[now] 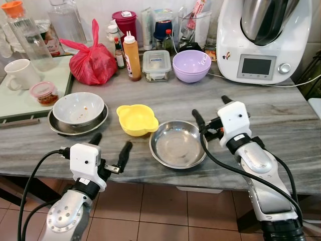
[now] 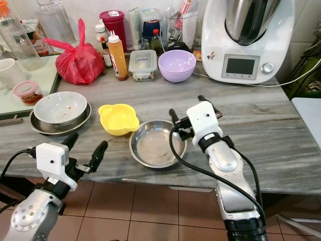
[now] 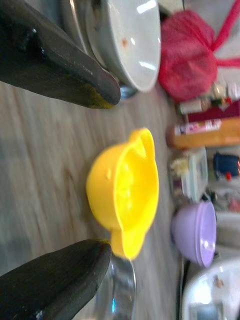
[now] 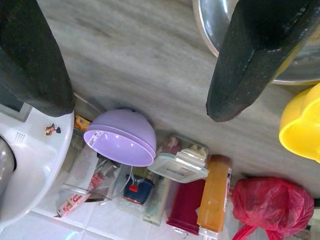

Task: Setting the table

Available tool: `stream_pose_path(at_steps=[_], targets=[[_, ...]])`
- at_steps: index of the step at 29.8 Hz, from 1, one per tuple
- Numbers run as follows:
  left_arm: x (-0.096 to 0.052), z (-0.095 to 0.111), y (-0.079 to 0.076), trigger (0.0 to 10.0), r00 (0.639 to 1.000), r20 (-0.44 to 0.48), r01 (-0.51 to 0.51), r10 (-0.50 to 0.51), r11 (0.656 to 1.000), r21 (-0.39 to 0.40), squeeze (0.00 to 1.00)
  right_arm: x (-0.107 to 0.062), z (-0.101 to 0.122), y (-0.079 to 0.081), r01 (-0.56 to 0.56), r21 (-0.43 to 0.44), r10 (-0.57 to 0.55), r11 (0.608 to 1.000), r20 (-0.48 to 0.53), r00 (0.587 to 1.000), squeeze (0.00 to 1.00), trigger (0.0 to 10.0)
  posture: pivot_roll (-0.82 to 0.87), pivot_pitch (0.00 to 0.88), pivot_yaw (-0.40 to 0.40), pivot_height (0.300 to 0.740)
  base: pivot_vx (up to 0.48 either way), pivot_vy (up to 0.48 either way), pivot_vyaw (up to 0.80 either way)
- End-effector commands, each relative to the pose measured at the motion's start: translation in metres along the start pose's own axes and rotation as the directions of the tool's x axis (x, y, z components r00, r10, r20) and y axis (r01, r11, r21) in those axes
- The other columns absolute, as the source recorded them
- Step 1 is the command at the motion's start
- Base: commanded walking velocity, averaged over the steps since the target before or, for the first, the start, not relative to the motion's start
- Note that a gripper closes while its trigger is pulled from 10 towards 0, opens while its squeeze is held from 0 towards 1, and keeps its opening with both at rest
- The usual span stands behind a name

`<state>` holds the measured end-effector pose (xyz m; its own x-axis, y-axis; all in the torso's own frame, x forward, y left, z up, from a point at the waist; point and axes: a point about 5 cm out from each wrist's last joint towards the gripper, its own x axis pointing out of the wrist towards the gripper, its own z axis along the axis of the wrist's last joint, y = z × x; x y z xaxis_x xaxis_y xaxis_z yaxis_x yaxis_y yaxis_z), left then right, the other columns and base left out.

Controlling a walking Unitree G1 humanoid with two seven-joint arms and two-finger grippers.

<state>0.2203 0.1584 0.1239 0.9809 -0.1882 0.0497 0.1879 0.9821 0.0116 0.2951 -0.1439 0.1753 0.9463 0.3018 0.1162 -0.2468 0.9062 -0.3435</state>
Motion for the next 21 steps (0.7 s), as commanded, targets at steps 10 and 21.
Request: stream_pose_path(at_steps=[10, 21], targets=[[0.001, -0.015, 0.018, 10.0, 0.983, -0.022, -0.179, 0.18, 0.982, 0.057, 0.0, -0.02, -0.012, -0.002, 0.059, 0.029, -0.058, 0.998, -0.04, 0.998, 0.0, 10.0, -0.1, 0.033, 0.047, 0.74, 0.0, 0.0, -0.38], [0.004, -0.015, 0.016, 10.0, 0.978, -0.002, -0.206, 0.207, 0.975, 0.079, 0.0, -0.018, -0.007, -0.001, 0.063, 0.033, -0.063, 0.997, -0.017, 0.998, 0.0, 10.0, -0.1, 0.038, 0.051, 0.74, 0.0, 0.0, -0.69]])
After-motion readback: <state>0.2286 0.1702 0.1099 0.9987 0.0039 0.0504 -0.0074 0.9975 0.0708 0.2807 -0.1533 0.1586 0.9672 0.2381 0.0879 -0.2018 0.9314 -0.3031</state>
